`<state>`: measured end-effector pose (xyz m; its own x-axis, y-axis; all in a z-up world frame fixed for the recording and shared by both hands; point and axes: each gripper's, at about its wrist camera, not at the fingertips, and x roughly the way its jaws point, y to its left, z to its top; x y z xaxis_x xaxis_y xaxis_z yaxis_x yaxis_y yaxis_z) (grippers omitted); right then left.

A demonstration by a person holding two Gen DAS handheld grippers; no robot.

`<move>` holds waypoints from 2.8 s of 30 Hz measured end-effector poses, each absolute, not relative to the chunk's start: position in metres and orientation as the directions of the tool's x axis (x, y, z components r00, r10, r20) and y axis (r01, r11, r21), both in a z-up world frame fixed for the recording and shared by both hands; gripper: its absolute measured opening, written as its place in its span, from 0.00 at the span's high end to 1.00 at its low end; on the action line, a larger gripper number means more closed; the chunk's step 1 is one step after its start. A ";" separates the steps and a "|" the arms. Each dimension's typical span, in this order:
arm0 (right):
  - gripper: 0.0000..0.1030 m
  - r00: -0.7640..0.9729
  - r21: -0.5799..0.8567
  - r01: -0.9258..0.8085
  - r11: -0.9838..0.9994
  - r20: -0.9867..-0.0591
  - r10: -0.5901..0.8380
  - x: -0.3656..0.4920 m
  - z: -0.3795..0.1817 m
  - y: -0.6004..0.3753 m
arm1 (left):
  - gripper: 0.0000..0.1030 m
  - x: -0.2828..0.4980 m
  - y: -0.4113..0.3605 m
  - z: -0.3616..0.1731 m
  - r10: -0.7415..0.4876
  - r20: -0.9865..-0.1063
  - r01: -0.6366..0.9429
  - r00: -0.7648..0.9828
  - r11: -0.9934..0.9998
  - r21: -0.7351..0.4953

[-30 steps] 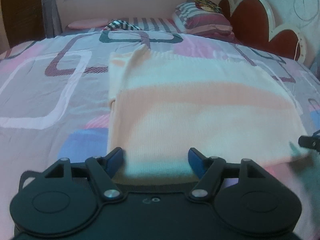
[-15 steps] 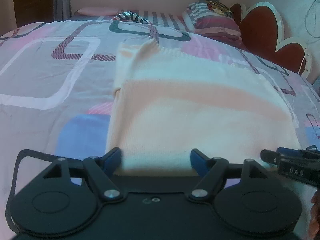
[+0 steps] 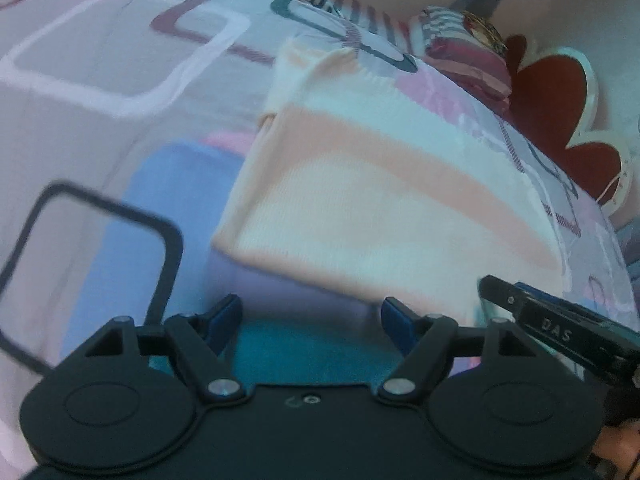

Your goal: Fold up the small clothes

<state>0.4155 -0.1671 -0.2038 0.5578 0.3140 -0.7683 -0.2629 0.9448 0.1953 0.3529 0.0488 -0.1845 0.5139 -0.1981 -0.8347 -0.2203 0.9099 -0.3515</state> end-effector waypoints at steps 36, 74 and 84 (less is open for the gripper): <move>0.46 0.616 0.193 -0.263 0.945 -0.721 0.318 0.450 -0.209 -0.179 | 0.67 0.387 0.087 -0.237 -0.272 -0.543 -0.332 0.794 0.555 -0.763; 0.41 0.707 0.278 0.005 0.961 -0.680 0.193 0.426 -0.206 -0.321 | 0.84 0.407 -0.154 -0.183 -0.487 -0.642 0.428 0.592 0.865 -0.261; 0.41 0.694 0.439 -0.020 0.898 -0.640 0.329 0.429 -0.191 -0.329 | 0.45 0.367 -0.119 -0.156 -0.545 -0.626 0.430 0.558 0.835 -0.344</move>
